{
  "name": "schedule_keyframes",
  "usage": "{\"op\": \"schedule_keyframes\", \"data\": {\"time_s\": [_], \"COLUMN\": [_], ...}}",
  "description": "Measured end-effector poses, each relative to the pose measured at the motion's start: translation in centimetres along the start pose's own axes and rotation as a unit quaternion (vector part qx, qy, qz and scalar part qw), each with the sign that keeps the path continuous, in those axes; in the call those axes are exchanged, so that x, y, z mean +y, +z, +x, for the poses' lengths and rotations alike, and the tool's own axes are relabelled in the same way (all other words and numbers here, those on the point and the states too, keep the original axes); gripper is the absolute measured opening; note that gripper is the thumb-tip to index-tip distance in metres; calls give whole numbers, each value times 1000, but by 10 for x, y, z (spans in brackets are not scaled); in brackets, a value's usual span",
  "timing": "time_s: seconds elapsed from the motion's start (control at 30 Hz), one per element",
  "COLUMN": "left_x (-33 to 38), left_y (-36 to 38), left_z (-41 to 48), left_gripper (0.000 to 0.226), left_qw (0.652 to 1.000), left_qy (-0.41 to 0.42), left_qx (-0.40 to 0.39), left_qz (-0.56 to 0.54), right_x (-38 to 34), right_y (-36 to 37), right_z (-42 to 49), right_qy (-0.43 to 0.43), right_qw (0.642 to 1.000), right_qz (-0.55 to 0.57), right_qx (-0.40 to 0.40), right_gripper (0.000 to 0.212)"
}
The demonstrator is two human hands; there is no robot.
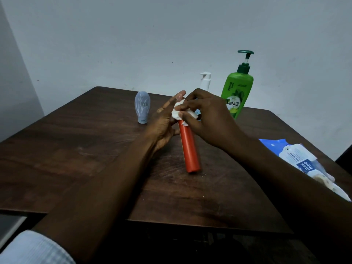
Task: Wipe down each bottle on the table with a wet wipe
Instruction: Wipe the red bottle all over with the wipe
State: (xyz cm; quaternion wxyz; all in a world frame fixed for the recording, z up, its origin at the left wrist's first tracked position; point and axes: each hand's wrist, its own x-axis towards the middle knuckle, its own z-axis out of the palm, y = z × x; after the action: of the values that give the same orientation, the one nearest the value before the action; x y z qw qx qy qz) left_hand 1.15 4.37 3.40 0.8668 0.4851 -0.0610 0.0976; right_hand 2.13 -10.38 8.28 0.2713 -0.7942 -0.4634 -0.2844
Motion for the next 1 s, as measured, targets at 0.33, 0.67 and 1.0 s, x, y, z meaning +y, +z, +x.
{"op": "schedule_keyframes", "data": {"time_s": [0.33,0.67,1.0], "left_x": [0,2,2], "left_y": [4,7,5], "left_z": [-3,-7,-6], "left_gripper": [34,26,32], "left_qw": [998,993,990], "left_qy": [-31,-40,-24], "left_qx": [19,43,8], "left_qz": [60,103,138], "right_x": [-3,-21,-19], "right_y": [-5,-10,-10], "right_z": [-36,-110,-122], "right_qy": [12,-3,5], "right_qw": [1000,999,999], "right_qz": [16,29,49], "right_qx": [-9,-30,-20], "right_gripper": [14,19,21]}}
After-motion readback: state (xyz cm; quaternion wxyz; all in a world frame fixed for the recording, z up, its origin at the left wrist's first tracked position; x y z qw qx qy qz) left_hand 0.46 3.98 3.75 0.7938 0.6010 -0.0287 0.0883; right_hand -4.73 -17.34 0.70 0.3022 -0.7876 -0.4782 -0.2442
